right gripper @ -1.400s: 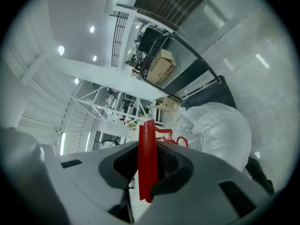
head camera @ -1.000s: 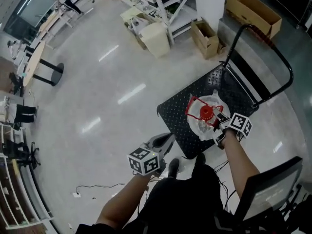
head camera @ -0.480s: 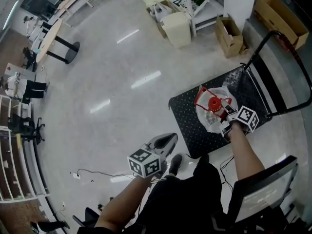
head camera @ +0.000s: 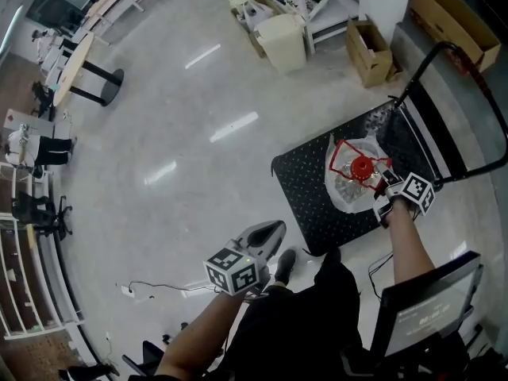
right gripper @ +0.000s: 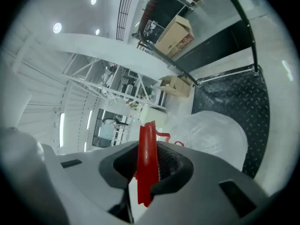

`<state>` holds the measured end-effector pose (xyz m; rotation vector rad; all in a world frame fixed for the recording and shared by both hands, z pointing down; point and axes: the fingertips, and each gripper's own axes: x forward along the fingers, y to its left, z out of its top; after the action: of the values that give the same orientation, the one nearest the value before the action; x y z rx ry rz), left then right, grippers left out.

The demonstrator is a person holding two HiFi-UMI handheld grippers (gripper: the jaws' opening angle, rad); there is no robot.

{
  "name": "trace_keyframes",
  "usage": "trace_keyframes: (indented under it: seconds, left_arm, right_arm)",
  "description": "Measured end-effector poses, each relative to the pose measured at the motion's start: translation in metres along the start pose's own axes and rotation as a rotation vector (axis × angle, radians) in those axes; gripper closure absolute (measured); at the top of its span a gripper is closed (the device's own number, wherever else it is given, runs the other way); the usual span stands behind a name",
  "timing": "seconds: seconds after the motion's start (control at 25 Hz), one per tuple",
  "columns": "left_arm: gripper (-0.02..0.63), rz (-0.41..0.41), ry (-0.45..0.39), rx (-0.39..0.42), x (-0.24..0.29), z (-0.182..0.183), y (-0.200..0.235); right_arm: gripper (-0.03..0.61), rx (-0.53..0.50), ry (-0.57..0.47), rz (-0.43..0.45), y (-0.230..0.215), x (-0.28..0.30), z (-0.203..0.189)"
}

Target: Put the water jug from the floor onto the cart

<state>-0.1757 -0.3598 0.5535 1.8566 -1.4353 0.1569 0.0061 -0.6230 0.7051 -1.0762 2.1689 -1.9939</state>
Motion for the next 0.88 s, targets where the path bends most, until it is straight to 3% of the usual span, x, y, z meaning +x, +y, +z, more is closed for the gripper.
trace_keyframes:
  seconds: [0.16, 0.36, 0.56, 0.72, 0.88]
  left_arm:
    - [0.620, -0.021, 0.008, 0.007, -0.004, 0.002, -0.003]
    - [0.620, -0.039, 0.030, 0.035, -0.007, 0.000, -0.009]
    - [0.620, -0.074, 0.017, 0.073, -0.002, 0.013, -0.017]
    - [0.620, -0.146, -0.017, 0.131, -0.004, 0.040, -0.028]
    - [0.620, -0.281, -0.062, 0.215, 0.002, 0.073, -0.064]
  right_arm:
    - [0.517, 0.030, -0.080, -0.095, -0.035, -0.030, 0.015]
    - [0.522, 0.011, -0.053, -0.172, -0.068, -0.042, 0.000]
    - [0.382, -0.103, -0.119, -0.273, -0.073, -0.057, 0.016]
    - [0.379, -0.212, -0.251, -0.345, -0.040, -0.101, 0.044]
    - [0.380, -0.296, -0.383, -0.226, 0.035, -0.161, 0.065]
